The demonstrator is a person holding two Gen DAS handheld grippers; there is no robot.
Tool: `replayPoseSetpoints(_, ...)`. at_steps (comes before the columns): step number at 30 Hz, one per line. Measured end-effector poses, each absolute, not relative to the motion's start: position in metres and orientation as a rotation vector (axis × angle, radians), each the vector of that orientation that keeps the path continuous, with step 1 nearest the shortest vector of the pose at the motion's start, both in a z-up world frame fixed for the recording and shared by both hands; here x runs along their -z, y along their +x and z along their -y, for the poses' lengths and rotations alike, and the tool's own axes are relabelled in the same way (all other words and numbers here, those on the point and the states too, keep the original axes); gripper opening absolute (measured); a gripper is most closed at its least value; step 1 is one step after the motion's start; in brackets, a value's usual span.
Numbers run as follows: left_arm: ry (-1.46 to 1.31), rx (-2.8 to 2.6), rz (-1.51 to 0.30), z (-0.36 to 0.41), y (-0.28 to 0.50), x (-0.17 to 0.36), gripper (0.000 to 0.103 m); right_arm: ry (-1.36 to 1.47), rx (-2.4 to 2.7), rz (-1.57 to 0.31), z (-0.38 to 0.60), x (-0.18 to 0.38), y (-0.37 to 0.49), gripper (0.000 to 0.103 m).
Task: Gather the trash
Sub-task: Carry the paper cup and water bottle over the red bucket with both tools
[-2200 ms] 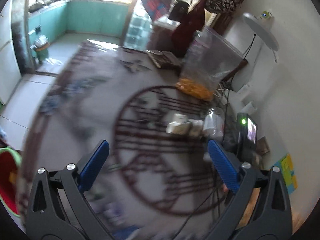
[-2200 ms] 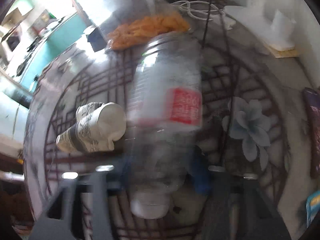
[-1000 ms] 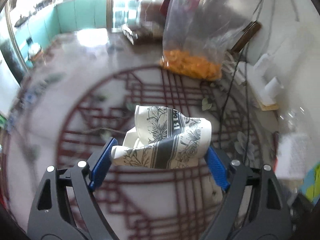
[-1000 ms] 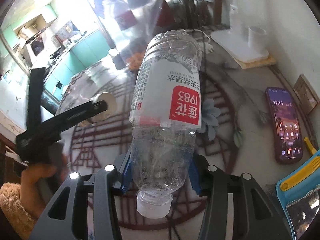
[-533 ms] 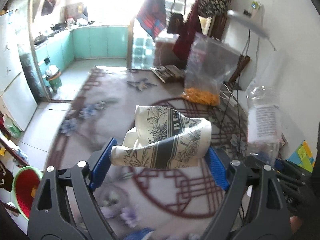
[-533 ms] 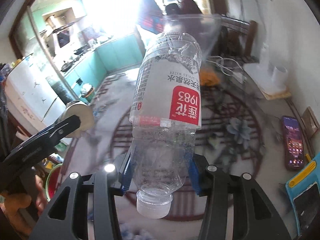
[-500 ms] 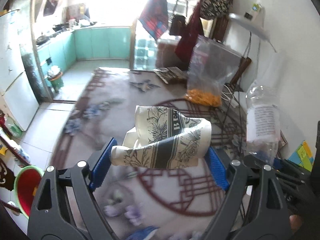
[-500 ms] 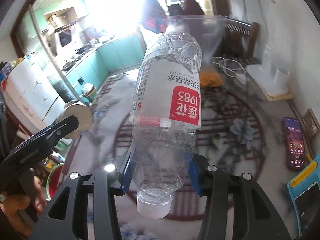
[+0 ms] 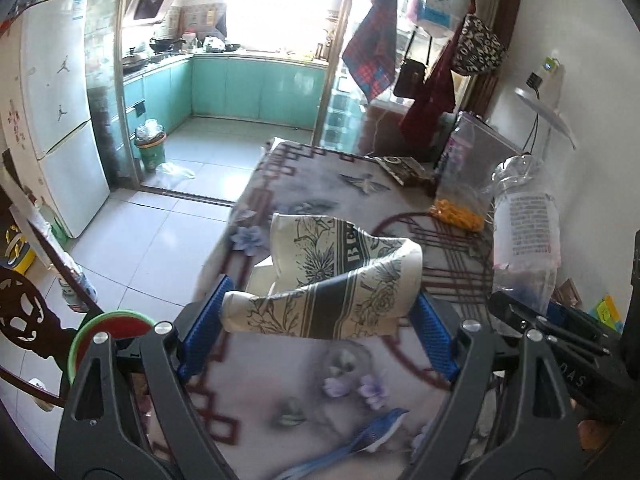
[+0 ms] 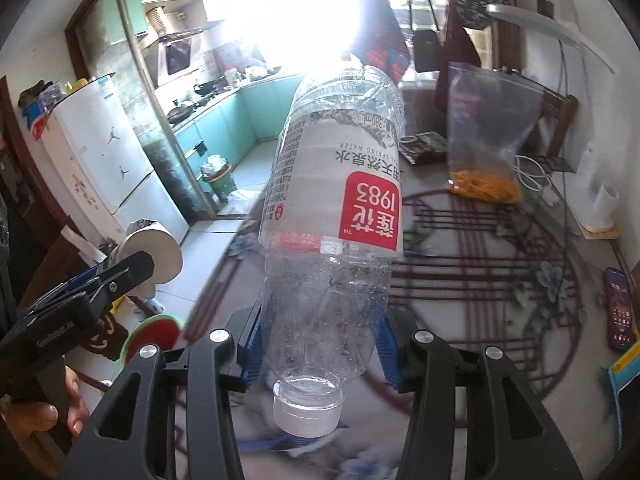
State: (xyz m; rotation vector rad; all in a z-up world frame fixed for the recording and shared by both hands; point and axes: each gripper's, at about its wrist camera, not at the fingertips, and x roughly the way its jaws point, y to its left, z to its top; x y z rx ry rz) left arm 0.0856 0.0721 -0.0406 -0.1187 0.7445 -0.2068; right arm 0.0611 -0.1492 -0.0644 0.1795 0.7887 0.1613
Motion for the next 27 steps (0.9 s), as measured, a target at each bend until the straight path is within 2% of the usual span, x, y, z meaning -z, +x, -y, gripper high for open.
replayPoseSetpoints(27, -0.181, 0.094, -0.745, -0.232, 0.079, 0.051, 0.083, 0.098, -0.283, -0.823, -0.024, 0.066, 0.058, 0.046)
